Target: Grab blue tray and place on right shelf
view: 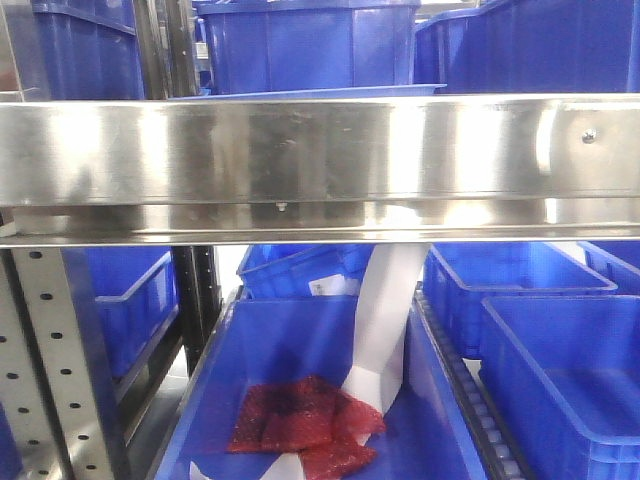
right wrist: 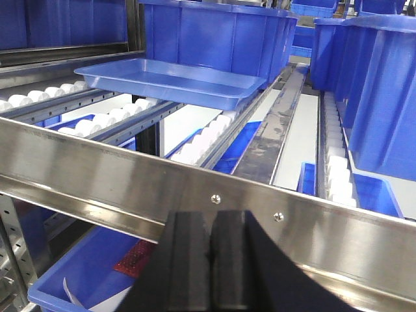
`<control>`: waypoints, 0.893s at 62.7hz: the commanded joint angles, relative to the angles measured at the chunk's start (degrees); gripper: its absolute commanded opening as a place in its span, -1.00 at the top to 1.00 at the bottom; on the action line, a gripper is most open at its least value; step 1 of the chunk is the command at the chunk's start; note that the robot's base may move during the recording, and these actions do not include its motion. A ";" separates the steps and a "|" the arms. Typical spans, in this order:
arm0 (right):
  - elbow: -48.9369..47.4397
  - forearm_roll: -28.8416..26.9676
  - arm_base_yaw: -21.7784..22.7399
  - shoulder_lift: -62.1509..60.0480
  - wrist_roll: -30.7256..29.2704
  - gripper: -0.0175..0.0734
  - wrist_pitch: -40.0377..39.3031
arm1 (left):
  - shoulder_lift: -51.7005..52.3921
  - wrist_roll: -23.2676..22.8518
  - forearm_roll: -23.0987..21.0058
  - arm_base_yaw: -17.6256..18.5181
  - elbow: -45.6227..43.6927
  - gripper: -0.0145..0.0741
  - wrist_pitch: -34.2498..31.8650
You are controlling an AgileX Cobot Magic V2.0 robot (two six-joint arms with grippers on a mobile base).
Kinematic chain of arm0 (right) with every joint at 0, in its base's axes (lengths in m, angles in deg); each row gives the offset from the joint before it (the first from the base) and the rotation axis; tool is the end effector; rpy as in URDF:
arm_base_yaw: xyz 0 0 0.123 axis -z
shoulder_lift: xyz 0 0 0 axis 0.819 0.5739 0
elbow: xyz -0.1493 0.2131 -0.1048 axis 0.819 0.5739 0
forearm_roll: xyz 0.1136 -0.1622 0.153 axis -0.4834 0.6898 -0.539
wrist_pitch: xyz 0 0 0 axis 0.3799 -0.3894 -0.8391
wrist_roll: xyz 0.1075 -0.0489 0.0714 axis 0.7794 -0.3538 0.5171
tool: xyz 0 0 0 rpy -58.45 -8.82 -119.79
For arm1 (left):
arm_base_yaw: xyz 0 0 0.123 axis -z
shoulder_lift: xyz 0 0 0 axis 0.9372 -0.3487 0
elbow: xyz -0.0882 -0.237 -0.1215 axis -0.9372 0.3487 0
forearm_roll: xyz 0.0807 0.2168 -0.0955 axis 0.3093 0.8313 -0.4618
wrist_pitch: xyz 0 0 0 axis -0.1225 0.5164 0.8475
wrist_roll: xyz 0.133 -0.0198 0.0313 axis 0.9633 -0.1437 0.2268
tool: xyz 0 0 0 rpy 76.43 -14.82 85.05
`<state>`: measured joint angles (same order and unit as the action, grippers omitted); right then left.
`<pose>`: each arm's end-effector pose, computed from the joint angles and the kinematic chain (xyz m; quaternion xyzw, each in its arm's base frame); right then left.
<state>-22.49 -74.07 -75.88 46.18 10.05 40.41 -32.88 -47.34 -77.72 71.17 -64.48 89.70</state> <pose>0.1185 0.0382 0.2858 -0.1148 0.7302 0.1082 0.6648 0.1067 -0.0038 0.1985 -0.0341 0.7052 -0.0578 0.7058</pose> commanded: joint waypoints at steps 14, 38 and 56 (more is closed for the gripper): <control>-1.59 0.80 0.20 0.38 -0.35 0.50 -5.02 | 0.74 0.26 -0.51 -0.16 1.79 0.78 -5.59; -0.55 -0.08 1.42 0.38 -0.93 0.50 -5.28 | 0.74 0.26 -0.51 -0.16 1.79 0.78 -5.59; 10.36 -13.21 21.04 -6.39 -13.94 0.50 -13.17 | 0.64 0.26 -0.51 -0.16 1.79 0.78 -5.59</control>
<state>-13.69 -85.97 -58.72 42.32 -1.87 34.90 -32.88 -47.34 -77.83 71.17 -64.48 89.57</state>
